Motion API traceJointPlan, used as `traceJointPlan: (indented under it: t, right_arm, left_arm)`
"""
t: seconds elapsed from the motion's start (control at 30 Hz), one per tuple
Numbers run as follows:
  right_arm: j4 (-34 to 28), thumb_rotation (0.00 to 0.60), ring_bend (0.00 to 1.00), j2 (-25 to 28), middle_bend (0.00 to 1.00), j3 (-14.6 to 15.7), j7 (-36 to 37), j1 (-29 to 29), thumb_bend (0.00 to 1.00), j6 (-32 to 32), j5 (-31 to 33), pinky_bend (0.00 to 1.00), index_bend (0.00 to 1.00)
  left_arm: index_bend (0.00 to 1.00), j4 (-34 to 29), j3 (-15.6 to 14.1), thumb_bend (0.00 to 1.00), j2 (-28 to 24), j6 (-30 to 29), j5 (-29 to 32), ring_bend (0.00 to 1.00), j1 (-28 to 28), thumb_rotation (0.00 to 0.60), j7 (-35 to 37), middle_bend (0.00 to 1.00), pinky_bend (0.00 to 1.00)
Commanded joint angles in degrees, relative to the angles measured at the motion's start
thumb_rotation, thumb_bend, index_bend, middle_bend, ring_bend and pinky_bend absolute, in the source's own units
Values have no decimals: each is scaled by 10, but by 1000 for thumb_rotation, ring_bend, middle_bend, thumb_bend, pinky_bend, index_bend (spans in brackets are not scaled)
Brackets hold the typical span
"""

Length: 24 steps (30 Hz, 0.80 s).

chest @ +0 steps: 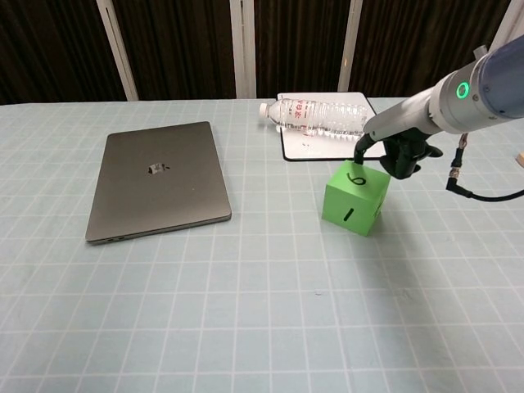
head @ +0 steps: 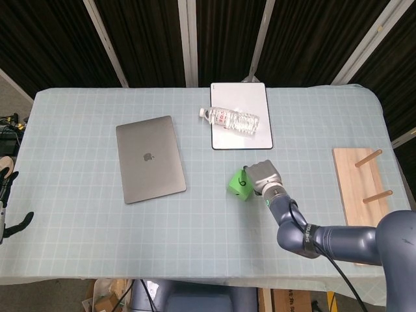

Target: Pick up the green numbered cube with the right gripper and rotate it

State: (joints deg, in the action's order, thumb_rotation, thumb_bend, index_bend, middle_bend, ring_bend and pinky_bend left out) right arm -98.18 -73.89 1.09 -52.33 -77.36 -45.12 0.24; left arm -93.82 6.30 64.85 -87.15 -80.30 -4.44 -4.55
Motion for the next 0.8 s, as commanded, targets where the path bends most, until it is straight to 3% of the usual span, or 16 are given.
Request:
traceJointPlan:
  t: [0.03,0.8]
  right_arm:
    - [-5,600,870,-4,833,1,-2,-8,852,-2,2,749,190]
    - [-53,600,870,-16,833,7,-8,-61,852,-39,20,749,189]
  left_arm:
    - [96,0,0,315,0,0,0,0,0,600,0,0,0]
    - [96,1,0,315,-1,0,0,0,0,600,3,0,0]
